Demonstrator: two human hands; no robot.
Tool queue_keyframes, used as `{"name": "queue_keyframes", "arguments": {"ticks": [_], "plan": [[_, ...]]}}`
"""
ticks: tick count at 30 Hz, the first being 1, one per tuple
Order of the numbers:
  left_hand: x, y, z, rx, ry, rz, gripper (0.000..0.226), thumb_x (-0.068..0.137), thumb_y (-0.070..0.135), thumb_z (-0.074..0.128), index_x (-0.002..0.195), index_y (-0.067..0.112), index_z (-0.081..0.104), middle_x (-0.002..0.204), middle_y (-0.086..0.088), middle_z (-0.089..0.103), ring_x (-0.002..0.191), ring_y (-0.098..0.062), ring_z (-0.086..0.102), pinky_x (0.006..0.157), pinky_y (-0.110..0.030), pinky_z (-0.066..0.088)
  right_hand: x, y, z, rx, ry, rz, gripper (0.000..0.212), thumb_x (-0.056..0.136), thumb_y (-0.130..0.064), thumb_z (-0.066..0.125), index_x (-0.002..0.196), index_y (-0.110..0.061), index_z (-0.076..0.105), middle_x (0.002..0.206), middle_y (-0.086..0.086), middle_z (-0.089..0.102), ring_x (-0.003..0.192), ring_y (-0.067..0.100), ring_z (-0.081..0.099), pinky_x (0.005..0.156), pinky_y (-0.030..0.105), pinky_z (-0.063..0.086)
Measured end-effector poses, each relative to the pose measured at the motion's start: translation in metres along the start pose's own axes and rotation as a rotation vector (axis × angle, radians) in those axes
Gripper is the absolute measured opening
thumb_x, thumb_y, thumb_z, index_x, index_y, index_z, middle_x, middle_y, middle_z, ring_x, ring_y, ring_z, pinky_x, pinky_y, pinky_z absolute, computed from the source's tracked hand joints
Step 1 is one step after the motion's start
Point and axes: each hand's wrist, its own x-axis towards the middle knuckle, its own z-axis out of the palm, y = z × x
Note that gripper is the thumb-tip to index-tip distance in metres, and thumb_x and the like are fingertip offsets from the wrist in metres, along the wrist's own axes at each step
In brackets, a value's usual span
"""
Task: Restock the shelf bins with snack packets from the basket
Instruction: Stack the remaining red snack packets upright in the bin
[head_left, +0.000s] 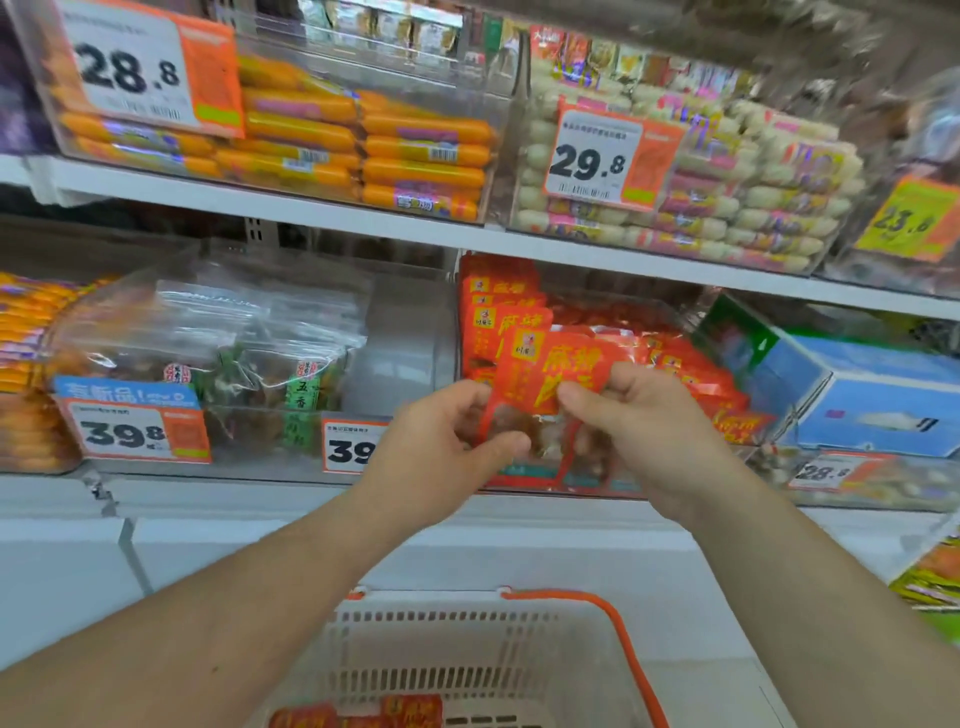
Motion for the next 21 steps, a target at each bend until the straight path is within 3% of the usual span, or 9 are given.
{"name": "queue_keyframes", "arguments": {"ticks": [2, 4, 5, 8, 11, 13, 16, 21], "plan": [[0.009, -0.002, -0.006, 0.255, 0.041, 0.156, 0.048, 0.07, 0.057, 0.075, 0.108, 0.031, 0.064, 0.1, 0.017, 0.058, 0.089, 0.007, 0.05, 0.083, -0.013, 0.038, 0.007, -0.01, -0.007, 0.016, 0.105, -0.119, 0.016, 0.09, -0.003, 0.065, 0.079, -0.014, 0.067, 0.056, -0.002, 0.067, 0.045, 0.008, 0.058, 0.046, 0.02, 0.045], [0.018, -0.005, -0.012, 0.572, 0.04, 0.219, 0.088, 0.063, 0.079, 0.051, 0.135, 0.028, 0.053, 0.125, 0.009, 0.047, 0.113, -0.009, 0.041, 0.096, -0.029, 0.03, 0.014, -0.019, -0.016, 0.005, 0.248, -0.224, 0.016, 0.089, -0.006, 0.067, 0.08, -0.018, 0.069, 0.06, -0.005, 0.07, 0.052, 0.005, 0.062, 0.053, 0.018, 0.048], [0.021, -0.007, -0.013, 0.703, 0.026, 0.192, 0.095, 0.062, 0.082, 0.042, 0.142, 0.03, 0.045, 0.135, 0.005, 0.04, 0.121, -0.016, 0.033, 0.099, -0.036, 0.026, 0.018, -0.021, -0.02, -0.006, 0.302, -0.267, 0.015, 0.089, -0.008, 0.069, 0.08, -0.02, 0.069, 0.063, -0.007, 0.071, 0.055, 0.005, 0.063, 0.057, 0.018, 0.049], [0.03, -0.009, -0.01, 0.911, 0.001, 0.126, 0.088, 0.065, 0.079, 0.041, 0.145, 0.041, 0.037, 0.151, -0.001, 0.023, 0.132, -0.027, 0.022, 0.105, -0.046, 0.023, 0.028, -0.019, -0.026, -0.049, 0.375, -0.3, 0.014, 0.088, -0.011, 0.071, 0.079, -0.022, 0.07, 0.07, -0.005, 0.073, 0.067, 0.012, 0.066, 0.068, 0.026, 0.053], [0.038, -0.014, 0.001, 0.993, -0.021, 0.112, 0.073, 0.075, 0.071, 0.052, 0.142, 0.045, 0.039, 0.153, -0.002, 0.021, 0.135, -0.029, 0.021, 0.106, -0.048, 0.022, 0.038, -0.011, -0.025, -0.112, 0.376, -0.284, 0.017, 0.087, -0.012, 0.072, 0.077, -0.026, 0.071, 0.072, -0.005, 0.072, 0.072, 0.021, 0.068, 0.073, 0.032, 0.053], [0.039, -0.019, 0.007, 0.992, 0.007, 0.138, 0.064, 0.077, 0.059, 0.063, 0.137, 0.043, 0.047, 0.149, -0.003, 0.03, 0.132, -0.028, 0.026, 0.103, -0.05, 0.027, 0.044, -0.005, -0.024, -0.158, 0.367, -0.281, 0.02, 0.086, -0.014, 0.073, 0.075, -0.029, 0.071, 0.072, -0.007, 0.072, 0.078, 0.026, 0.07, 0.076, 0.035, 0.054], [0.041, -0.028, 0.011, 0.954, 0.115, 0.229, 0.054, 0.067, 0.046, 0.073, 0.119, 0.035, 0.066, 0.132, -0.006, 0.049, 0.118, -0.027, 0.036, 0.09, -0.051, 0.04, 0.047, 0.0, -0.023, -0.234, 0.354, -0.278, 0.019, 0.087, -0.017, 0.073, 0.077, -0.033, 0.07, 0.078, -0.008, 0.074, 0.083, 0.022, 0.07, 0.081, 0.037, 0.056], [0.039, -0.036, 0.015, 0.906, 0.144, 0.27, 0.049, 0.069, 0.04, 0.072, 0.116, 0.027, 0.066, 0.129, -0.003, 0.052, 0.117, -0.025, 0.038, 0.089, -0.05, 0.04, 0.051, 0.006, -0.025, -0.246, 0.379, -0.265, 0.017, 0.087, -0.02, 0.072, 0.077, -0.033, 0.069, 0.079, -0.01, 0.073, 0.083, 0.018, 0.069, 0.083, 0.04, 0.056]]}}
